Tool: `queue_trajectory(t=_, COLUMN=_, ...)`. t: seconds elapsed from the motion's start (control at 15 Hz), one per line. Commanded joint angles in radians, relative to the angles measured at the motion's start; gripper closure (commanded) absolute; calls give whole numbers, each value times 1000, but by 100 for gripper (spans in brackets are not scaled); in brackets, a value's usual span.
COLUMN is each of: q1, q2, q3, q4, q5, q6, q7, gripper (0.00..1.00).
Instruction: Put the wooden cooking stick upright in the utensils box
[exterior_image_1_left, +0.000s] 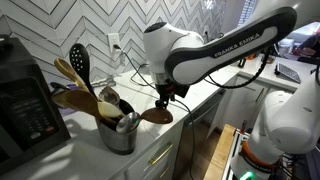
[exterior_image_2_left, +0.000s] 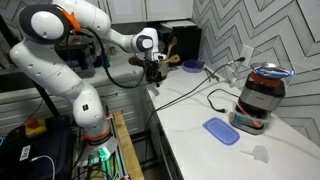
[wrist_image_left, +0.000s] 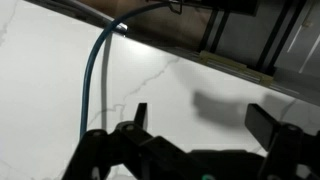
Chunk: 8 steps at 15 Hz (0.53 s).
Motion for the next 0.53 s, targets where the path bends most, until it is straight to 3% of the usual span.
queue_trajectory(t=0.0, q1=30, q2=4, q3=-28, q4=2, q5=-11, q6=-3, q7=9, gripper=0)
queue_trajectory(t=0.27, q1=30, q2=-40, q3=-50, q4=8, q5=23, q6=73, q7=30, gripper=0)
queue_trajectory(t=0.47, q1=25, q2=-135, q3=-97, q4=55, q5=80, q6=43, q7=50, gripper=0)
